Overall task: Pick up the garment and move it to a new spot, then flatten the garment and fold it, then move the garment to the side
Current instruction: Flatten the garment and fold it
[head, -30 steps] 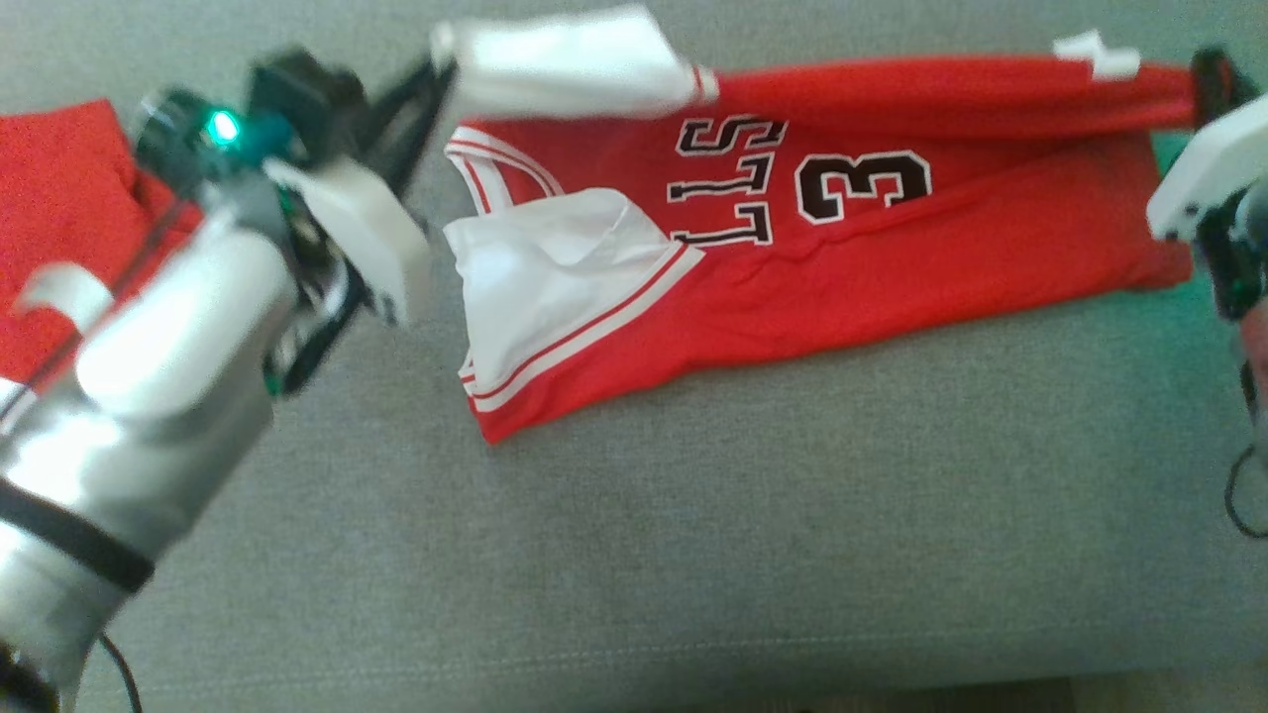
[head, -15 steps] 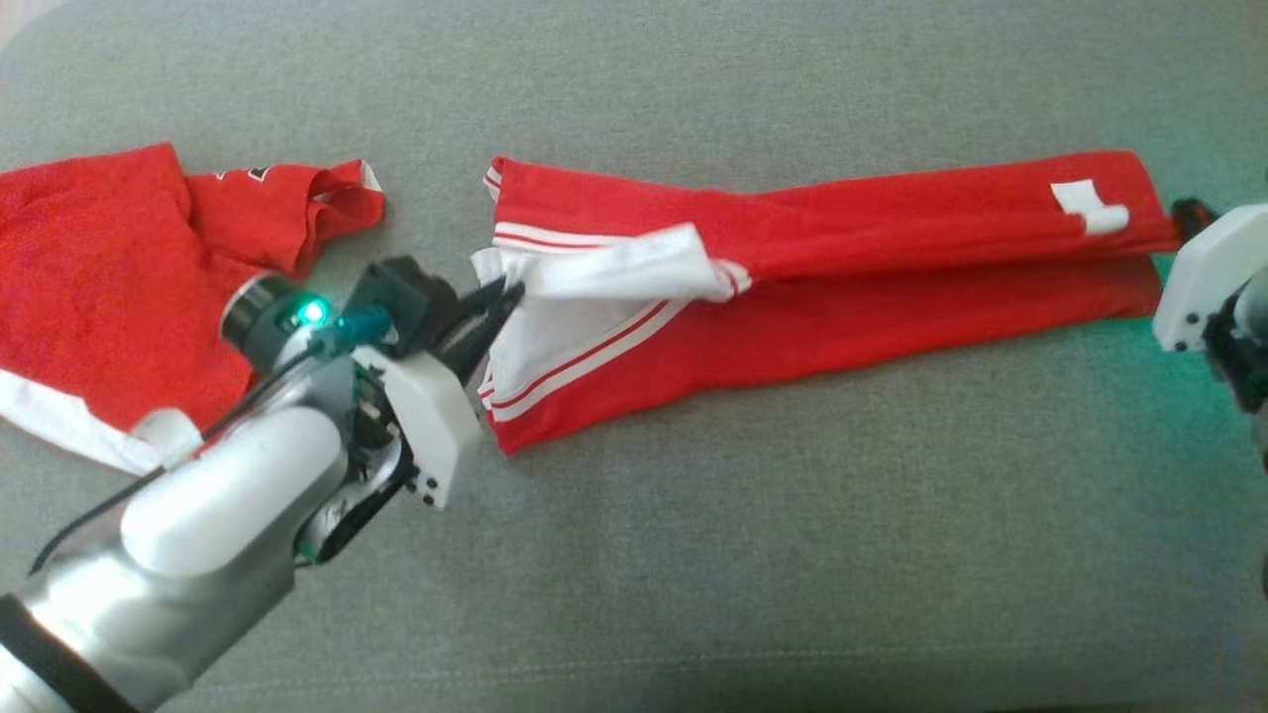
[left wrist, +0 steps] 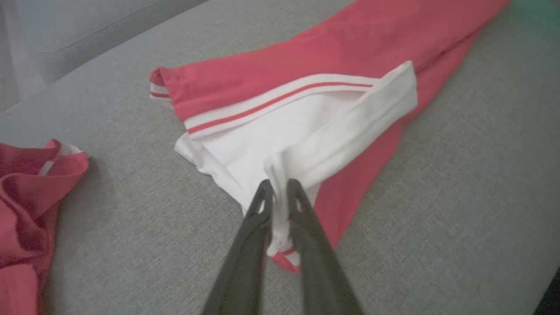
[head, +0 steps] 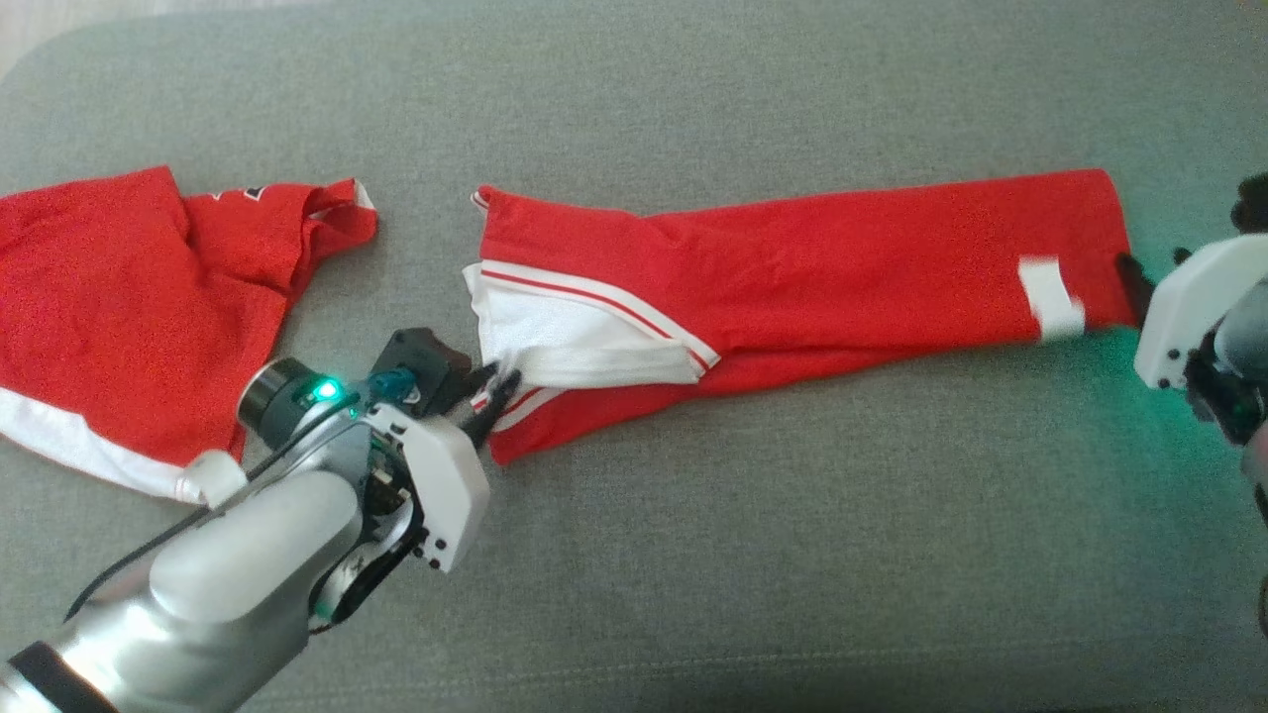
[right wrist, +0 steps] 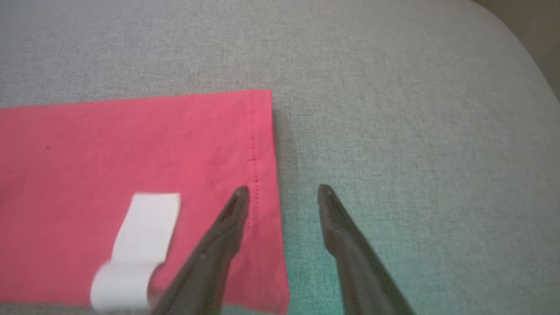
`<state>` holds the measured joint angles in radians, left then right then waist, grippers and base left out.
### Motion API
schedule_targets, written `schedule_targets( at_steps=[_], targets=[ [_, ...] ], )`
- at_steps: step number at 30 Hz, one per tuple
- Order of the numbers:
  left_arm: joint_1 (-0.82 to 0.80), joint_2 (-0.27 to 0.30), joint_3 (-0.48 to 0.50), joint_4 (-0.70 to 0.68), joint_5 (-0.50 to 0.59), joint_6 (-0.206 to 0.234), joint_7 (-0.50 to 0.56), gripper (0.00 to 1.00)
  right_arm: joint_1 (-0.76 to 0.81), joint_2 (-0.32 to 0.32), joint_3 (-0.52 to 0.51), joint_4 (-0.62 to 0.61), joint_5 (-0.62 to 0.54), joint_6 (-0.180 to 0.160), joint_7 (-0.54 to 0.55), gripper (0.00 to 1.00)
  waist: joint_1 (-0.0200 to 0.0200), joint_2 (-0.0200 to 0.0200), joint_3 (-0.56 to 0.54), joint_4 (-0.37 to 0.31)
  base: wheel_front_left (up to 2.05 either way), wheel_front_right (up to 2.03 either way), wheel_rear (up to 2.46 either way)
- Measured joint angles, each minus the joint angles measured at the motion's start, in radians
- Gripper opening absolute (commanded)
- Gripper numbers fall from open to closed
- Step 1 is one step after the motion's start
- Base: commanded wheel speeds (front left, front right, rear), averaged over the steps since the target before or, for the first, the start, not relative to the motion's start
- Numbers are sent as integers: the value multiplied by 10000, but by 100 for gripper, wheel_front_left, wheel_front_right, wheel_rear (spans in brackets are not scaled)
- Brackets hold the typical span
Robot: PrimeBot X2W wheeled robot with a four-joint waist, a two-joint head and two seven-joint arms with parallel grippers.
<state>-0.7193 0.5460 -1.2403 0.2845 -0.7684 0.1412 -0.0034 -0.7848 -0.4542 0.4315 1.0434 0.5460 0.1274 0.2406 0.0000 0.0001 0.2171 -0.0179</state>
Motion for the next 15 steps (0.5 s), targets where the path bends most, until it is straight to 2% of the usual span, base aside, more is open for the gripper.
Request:
schedule_targets(
  at_steps=[3, 7, 11, 13, 15],
  targets=[
    [108, -79, 171, 94, -48, 134, -236, 100, 149, -29, -88, -15, 12, 0, -291, 100, 0, 0, -95, 5, 0, 0, 0],
    [266, -257, 848, 265, -290, 685, -1346, 100, 202, 35, -552, -276, 383, -2, -1269, 100, 0, 0, -349, 14, 0, 0, 0],
    [613, -468, 2194, 477, -784, 1344, -2366, 100, 308, 290, -688, -1248, 771, -2, -2600, 100, 0, 0, -625, -14, 0, 0, 0],
    [934, -658, 2932, 456, -955, 1501, -2458, 100, 585, 453, -679, -1772, 819, -2, -3333, 100, 0, 0, -739, -47, 0, 0, 0],
    [1320, -917, 3877, 123, -598, 1649, -2460, 100, 971, 577, -709, -2265, 986, 0, -4006, 100, 0, 0, -829, -69, 0, 0, 0]
  ],
)
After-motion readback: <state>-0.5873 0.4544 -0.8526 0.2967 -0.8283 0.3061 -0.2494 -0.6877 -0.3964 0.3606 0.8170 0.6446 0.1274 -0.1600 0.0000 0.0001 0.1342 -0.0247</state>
